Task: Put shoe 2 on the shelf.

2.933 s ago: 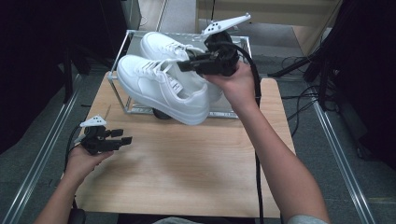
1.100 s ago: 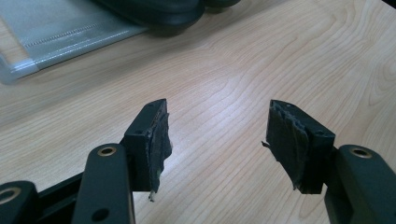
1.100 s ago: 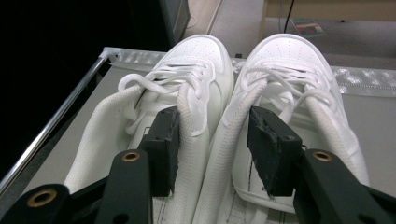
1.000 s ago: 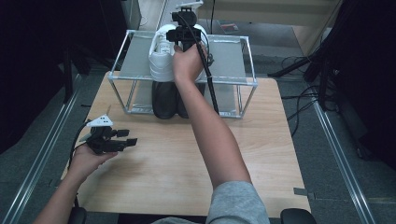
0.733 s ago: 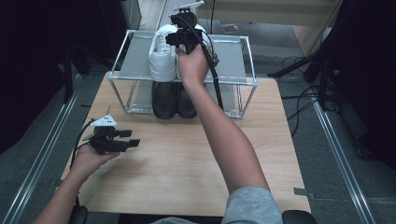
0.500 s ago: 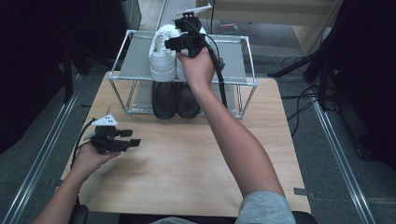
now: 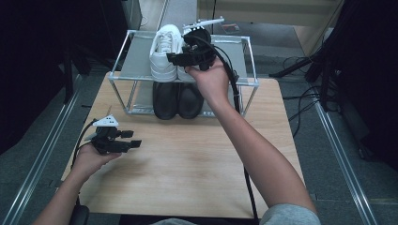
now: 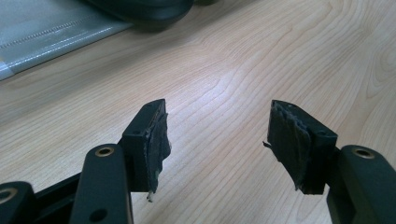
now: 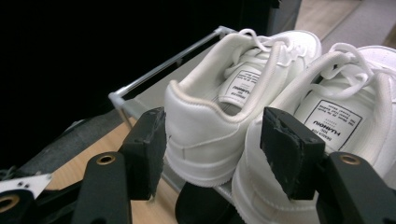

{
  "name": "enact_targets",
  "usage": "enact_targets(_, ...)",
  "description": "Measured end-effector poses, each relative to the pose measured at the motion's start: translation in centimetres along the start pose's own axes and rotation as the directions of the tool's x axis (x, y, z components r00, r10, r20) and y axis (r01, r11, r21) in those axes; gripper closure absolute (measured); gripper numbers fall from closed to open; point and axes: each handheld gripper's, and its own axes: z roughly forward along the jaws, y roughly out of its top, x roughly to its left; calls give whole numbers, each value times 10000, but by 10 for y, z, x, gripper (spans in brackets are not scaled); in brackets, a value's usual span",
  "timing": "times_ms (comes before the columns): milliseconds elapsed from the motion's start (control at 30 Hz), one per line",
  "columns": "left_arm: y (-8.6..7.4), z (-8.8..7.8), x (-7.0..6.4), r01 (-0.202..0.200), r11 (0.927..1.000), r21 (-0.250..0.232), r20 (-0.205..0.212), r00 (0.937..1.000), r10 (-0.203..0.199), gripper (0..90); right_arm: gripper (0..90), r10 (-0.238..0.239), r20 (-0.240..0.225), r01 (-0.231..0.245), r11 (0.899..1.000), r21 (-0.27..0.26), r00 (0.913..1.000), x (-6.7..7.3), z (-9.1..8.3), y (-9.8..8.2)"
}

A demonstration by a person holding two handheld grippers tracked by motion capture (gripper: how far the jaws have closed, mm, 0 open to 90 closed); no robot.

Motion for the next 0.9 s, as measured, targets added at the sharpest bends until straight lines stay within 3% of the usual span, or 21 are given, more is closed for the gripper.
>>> enact_targets(200, 0, 0, 0, -18, 10000, 13, -22, 10000, 18, 379, 389, -633, -498, 621, 9978, -253, 9968, -4, -11, -20)
enact_targets(333, 0, 1, 0, -25, 10000, 48, -55, 10000, 26, 378, 372, -546, -779, 512, 9977, -446, 9955, -8, -18, -34)
enact_targets(500, 0, 1, 0, -33, 10000, 70, -80, 10000, 34, 378, 344, -447, -771, 404, 9975, -572, 9960, -14, -24, -49)
enact_targets(700, 0, 1, 0, -43, 10000, 84, -90, 9999, 44, 376, 325, -647, -538, 633, 9976, -272, 9965, -18, -23, -70)
enact_targets(900, -1, 1, 0, -26, 9999, 114, -62, 10000, 27, 374, 303, -504, -983, 492, 9987, -147, 9939, -21, -26, -92)
